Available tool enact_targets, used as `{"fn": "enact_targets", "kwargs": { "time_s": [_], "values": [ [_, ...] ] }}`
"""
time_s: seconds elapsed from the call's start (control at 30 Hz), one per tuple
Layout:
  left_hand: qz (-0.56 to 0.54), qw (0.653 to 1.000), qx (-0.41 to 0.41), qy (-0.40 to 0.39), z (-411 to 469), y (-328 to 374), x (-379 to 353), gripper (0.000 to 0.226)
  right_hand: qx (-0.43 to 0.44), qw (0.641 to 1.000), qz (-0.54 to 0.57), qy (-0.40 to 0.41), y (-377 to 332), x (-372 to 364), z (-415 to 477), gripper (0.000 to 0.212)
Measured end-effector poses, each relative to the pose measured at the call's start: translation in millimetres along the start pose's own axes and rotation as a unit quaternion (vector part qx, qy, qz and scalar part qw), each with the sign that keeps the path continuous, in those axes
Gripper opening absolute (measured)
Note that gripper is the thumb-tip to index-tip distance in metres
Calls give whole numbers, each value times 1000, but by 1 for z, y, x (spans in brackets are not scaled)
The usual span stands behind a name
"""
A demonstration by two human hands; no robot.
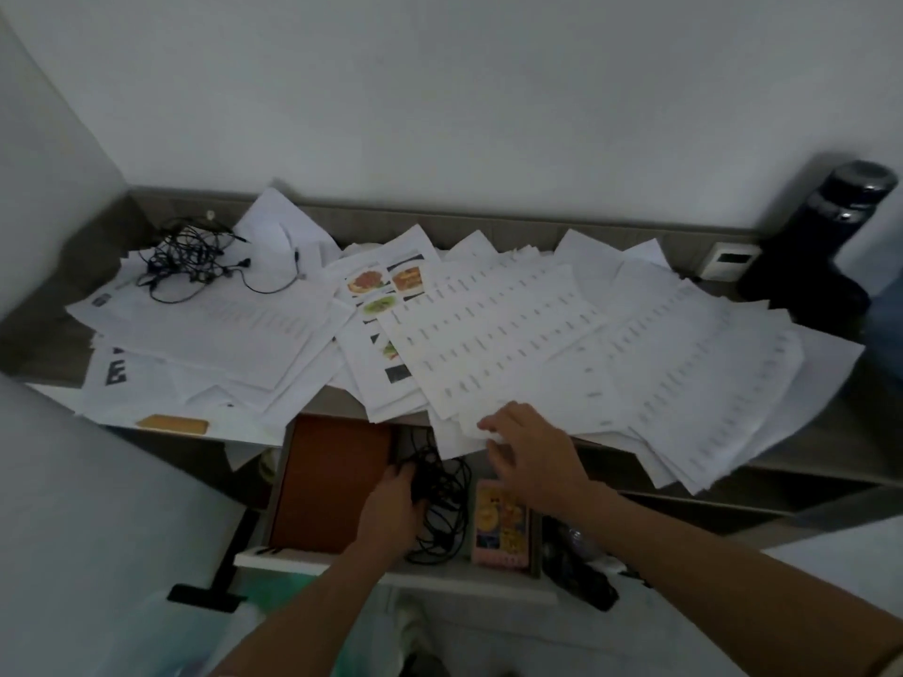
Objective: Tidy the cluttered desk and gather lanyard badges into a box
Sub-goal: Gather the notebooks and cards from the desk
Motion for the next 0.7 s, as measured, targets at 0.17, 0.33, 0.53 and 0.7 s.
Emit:
{"fn": "enact_targets", "kwargs": {
  "time_s": [0.17,0.33,0.53,0.7],
  "values": [
    [109,982,-6,-151,7,2,-33,70,42,978,-109,-174,11,-27,-65,23],
    [37,981,-18,-189,7,3,-19,65,23,930,-208,-303,33,-46,-85,47],
    [-64,989,-11,-131,-4,0,39,35,16,946,-183,-265,19,-36,-59,28],
    [-135,990,35,-31,-7,-16,108,21,94,988,-79,-92,-27,-14,-9,18]
  ]
}}
Point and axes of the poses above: each hand's wrist, its own z-axis towards the middle knuckle, its own x-axis out of the back of the hand, y = z × x, the point moved 2 cm from there along z, towards the middle knuckle, and after that the axes turned 4 degrees about y, right-handed, at the moved point
